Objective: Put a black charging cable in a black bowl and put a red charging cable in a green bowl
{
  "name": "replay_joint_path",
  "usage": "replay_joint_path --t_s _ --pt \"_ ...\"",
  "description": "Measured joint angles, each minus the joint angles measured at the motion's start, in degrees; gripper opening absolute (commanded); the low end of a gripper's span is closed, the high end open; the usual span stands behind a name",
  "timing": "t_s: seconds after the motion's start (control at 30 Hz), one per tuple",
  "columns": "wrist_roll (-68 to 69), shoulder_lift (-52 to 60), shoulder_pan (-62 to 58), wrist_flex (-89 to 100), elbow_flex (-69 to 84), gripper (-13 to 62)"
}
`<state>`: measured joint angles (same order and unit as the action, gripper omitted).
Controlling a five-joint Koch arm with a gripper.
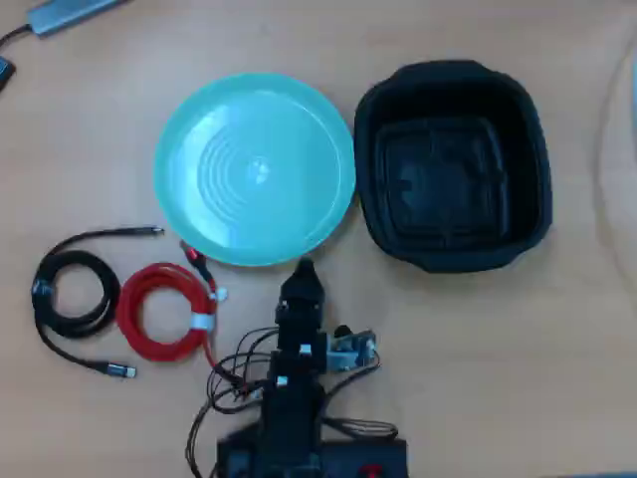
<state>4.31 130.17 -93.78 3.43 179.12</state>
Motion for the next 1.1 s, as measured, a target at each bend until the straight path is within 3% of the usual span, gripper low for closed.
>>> replay_joint_path --t_s 0.07,0.17,0.27,0.63,0.97,1.1 --pt "-9.49 0.0 6.77 -8.96 -9.76 24.3" --pt "-27.07 0.0 17.05 -46.76 -33.75 24.3" --pt "-30.32 0.0 16.88 -65.65 -38.06 24.3" --pt "-25.22 0.0 16.96 -67.06 -37.0 24.3" --pt "-20.83 0.0 17.58 -71.02 -44.21 24.3" --pt "-20.83 0.0 19.78 -74.27 -53.61 24.3"
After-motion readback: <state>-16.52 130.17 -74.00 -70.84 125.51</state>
